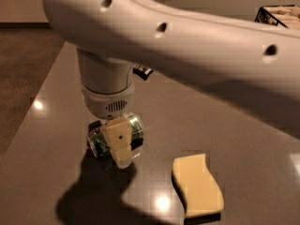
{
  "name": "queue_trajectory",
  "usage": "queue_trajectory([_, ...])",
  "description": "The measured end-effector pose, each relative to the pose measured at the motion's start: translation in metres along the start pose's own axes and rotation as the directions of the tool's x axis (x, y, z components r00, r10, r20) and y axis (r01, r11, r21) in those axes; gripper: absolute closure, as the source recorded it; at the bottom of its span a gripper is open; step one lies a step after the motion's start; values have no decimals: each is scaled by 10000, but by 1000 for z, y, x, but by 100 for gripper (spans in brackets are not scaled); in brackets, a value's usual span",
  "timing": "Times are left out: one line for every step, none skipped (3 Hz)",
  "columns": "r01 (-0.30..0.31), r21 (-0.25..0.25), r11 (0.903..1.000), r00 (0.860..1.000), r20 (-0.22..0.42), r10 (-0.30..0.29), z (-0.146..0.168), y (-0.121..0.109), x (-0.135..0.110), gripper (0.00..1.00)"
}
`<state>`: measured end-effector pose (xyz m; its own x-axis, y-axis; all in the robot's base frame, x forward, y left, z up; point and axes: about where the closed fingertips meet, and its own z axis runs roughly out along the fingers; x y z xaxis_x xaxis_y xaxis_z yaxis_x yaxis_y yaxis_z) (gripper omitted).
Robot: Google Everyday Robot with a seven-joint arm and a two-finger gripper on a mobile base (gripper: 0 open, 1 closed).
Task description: Place green can upright
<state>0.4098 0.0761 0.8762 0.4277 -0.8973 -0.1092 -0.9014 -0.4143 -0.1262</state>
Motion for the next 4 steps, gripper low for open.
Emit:
queue_trajectory([110,-308,9995,9998,-132,-115,14,-1,-4,0])
queue_trajectory([30,-529,9986,9998,-184,-39,23,1,-2,18])
queue_trajectory([-106,-713,9974,9996,-272,87,28,2,0,42])
queue_trajectory([-310,-892,9955,9995,35,314,25,-1,4,64])
